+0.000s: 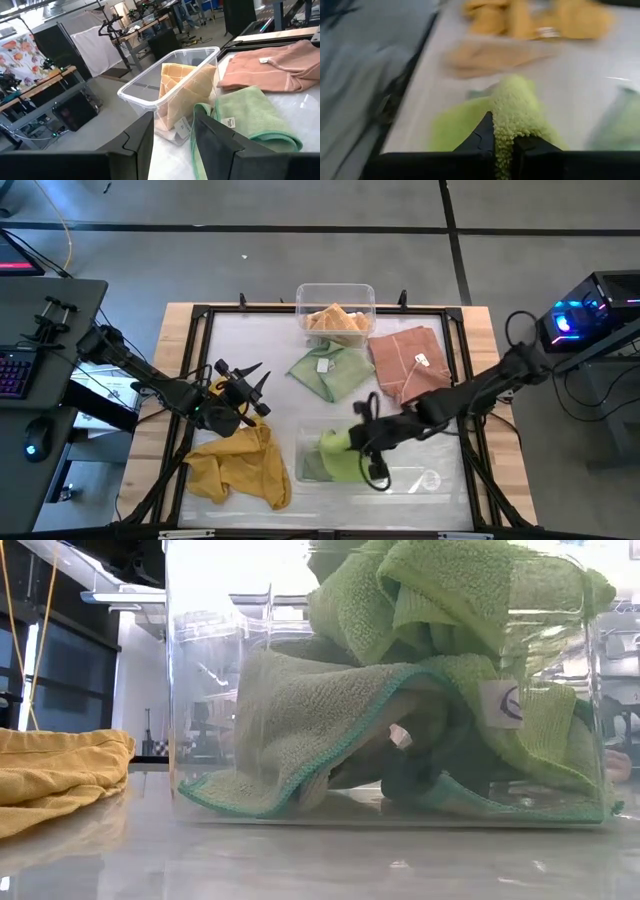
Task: Sort towels by color in basket
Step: Put the light green towel into the bottom transparent bin
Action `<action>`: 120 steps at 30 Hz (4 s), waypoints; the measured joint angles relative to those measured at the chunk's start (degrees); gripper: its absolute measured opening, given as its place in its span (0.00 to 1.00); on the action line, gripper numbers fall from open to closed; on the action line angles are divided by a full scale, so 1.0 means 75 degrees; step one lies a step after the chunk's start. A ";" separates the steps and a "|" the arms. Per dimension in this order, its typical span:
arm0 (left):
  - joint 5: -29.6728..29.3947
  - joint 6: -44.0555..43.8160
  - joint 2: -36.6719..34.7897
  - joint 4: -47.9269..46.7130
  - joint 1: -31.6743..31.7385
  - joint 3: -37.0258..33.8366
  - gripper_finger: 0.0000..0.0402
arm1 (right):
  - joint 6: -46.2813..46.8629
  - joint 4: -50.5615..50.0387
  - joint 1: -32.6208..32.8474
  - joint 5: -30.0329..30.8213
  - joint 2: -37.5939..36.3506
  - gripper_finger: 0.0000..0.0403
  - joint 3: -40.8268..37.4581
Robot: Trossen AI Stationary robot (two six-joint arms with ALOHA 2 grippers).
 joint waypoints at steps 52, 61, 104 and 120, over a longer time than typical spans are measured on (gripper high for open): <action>0.0149 -0.0721 0.0067 -0.0552 0.0026 -0.0032 0.32 | 0.0960 0.0315 -0.0370 -0.1399 0.0092 0.06 -0.0664; 0.0157 -0.0743 0.0067 -0.0560 0.0026 -0.0032 0.32 | 0.1721 -0.2097 -0.0355 -0.2114 0.0038 0.26 0.0519; 0.0175 -0.0807 0.0067 -0.0598 0.0026 -0.0026 0.32 | -0.1498 -0.0846 -0.1002 -0.1998 0.1481 0.29 0.0717; 0.0190 -0.0969 0.0067 -0.0563 0.0026 -0.0023 0.32 | -0.2435 0.0273 -0.0984 -0.3106 0.2191 0.29 0.0766</action>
